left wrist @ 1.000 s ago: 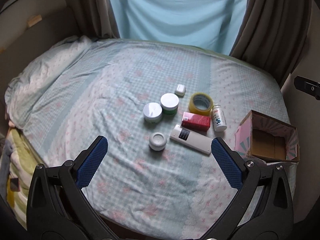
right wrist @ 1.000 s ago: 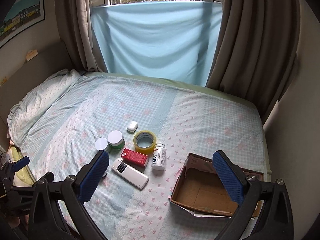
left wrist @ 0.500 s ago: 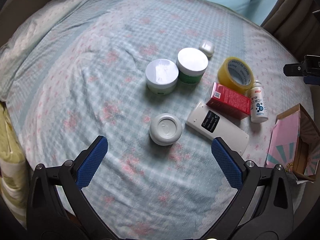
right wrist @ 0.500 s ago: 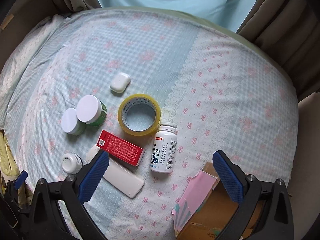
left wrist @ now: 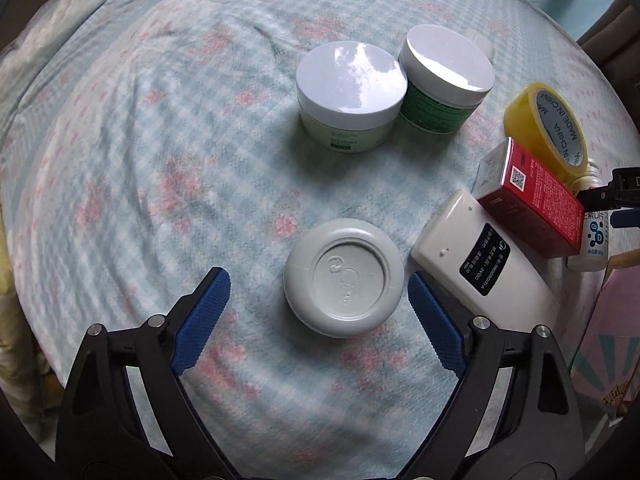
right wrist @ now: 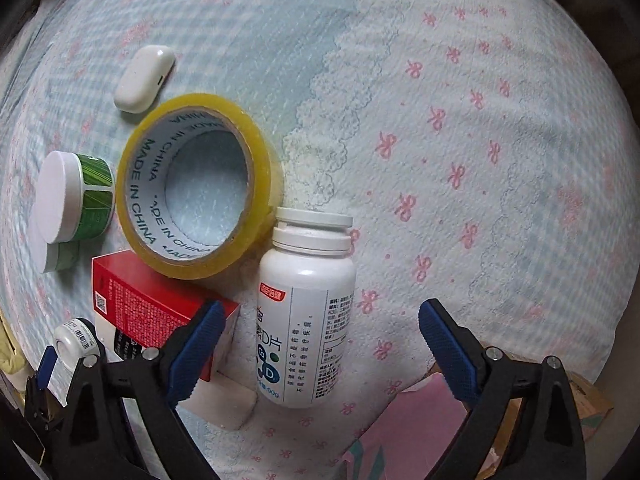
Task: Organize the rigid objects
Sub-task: 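Grasp the small white jar with the left tool while the right tool grasps the white pill bottle, then carry both items to the cardboard box and release them inside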
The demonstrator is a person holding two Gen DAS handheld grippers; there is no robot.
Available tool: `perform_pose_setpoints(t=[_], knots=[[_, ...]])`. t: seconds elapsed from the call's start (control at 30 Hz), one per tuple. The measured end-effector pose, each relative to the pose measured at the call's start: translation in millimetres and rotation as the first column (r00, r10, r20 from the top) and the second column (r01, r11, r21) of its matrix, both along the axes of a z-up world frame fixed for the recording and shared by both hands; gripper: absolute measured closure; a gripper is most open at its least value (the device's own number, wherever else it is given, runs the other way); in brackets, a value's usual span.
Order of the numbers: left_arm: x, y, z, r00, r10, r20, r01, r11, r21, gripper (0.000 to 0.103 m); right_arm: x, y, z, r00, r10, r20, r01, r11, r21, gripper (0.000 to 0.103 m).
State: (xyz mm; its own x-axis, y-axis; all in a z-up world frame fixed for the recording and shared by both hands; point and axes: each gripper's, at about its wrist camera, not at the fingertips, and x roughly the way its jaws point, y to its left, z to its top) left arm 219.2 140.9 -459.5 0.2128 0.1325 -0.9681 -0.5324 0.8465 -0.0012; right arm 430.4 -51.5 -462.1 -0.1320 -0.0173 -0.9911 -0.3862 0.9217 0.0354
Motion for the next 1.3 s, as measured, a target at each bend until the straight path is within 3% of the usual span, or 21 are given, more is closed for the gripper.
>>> perform_pose_setpoints(t=[0.1, 0.17, 0.3, 0.43, 0.57, 0.83, 1.0, 1.2, 1.3], knots=[[5, -2, -6, 1.000, 0.000, -0.004, 0.000, 1.000, 0.012, 0.021, 1, -4, -7, 1.000, -0.026, -0.015, 0.026, 1.000, 0.016, 0.019], [9, -4, -10, 1.000, -0.006, -0.010, 0.006, 1.000, 0.017, 0.032, 4, -8, -10, 0.998, -0.051, -0.028, 0.051, 0.999, 0.016, 0.019], [13, -8, -18, 0.999, -0.021, -0.027, 0.021, 1.000, 0.002, 0.049, 6, -12, -20, 0.995, -0.081, -0.061, 0.083, 0.996, 0.018, 0.031], [13, -12, -19, 0.999, -0.037, -0.019, 0.038, 0.999, 0.015, 0.049, 5, -10, -20, 0.997, -0.067, -0.040, 0.067, 0.998, 0.001, 0.035], [10, -11, -17, 0.999, -0.039, -0.004, 0.039, 0.999, 0.002, 0.049, 0, -4, -8, 0.998, -0.069, -0.012, 0.069, 0.998, 0.015, 0.055], [-6, 1, 0, 0.998, -0.047, 0.052, 0.048, 0.999, -0.020, 0.049, 0, -13, 1, 0.992, -0.128, 0.007, 0.127, 0.991, 0.047, 0.056], [-15, 4, 26, 0.994, -0.062, 0.094, 0.064, 0.998, -0.016, 0.049, 3, -18, 33, 0.985, -0.160, 0.057, 0.154, 0.983, 0.095, 0.056], [-18, 3, 82, 0.980, -0.131, 0.153, 0.132, 0.991, 0.001, 0.049, -14, -28, 110, 0.971, -0.218, 0.096, 0.193, 0.956, 0.219, 0.056], [-14, 4, 117, 0.961, -0.210, 0.183, 0.209, 0.978, 0.020, 0.049, -35, -39, 153, 0.957, -0.264, 0.118, 0.223, 0.933, 0.281, 0.056]])
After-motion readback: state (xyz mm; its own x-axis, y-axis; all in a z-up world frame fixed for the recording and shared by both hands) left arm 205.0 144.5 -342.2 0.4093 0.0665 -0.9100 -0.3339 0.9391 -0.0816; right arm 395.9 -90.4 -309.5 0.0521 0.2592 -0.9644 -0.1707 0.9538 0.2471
